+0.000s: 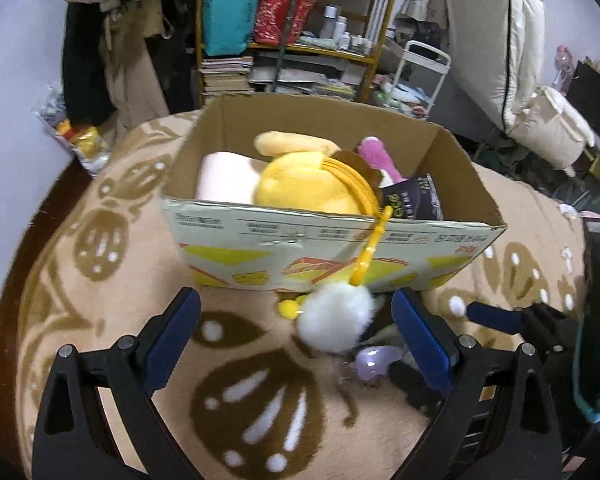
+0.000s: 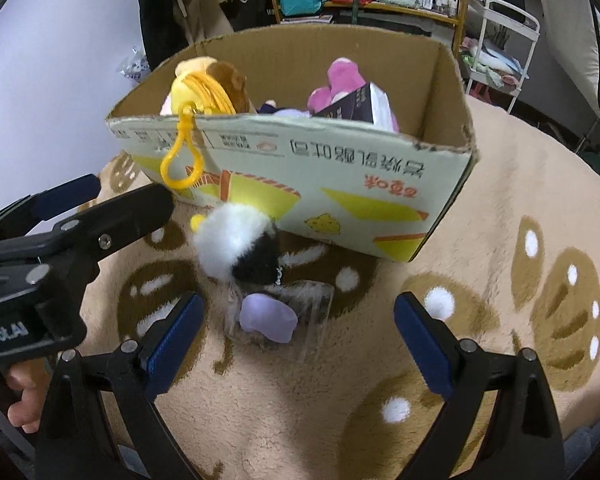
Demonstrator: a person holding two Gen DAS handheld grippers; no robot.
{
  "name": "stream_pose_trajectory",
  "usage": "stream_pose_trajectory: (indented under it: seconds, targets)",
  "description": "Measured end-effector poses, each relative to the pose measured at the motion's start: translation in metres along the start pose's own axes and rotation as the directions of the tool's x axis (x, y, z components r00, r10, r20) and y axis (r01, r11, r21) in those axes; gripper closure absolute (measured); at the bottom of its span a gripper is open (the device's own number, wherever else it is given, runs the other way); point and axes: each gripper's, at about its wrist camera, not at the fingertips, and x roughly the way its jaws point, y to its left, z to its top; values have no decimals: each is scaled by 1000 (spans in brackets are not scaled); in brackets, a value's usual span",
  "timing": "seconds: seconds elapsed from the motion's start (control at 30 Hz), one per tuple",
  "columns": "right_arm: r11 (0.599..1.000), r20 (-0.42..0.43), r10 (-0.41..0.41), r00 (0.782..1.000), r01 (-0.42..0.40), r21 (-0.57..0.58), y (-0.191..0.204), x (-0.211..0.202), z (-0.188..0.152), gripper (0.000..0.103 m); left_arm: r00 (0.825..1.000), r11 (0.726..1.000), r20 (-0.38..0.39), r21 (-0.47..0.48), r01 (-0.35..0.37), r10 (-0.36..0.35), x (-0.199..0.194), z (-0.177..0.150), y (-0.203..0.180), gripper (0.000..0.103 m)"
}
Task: Organize soft objects
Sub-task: 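Withdraw both tools from the box toward the white pompom and clear bag, then close the left tool on the white pompom keychain while the right tool lowers toward the clear bag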
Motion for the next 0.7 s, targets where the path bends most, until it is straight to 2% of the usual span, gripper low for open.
stream_pose_trajectory:
  seconds: [0.23, 0.47, 0.7]
  targets:
    - [1000, -5, 9, 1000, -9, 7, 0, 7, 5, 3, 999, 1000, -38, 18, 4, -4, 19, 2, -6, 8]
    - [1000, -53, 12, 999, -11, 21, 1, 27, 8, 3, 995, 1000, -98, 14, 22, -20, 40, 0, -6, 8]
    - [1000, -78, 11, 997, -10, 25, 5, 43, 9, 3, 990, 1000, -143, -6, 7, -8, 58, -5, -4, 8]
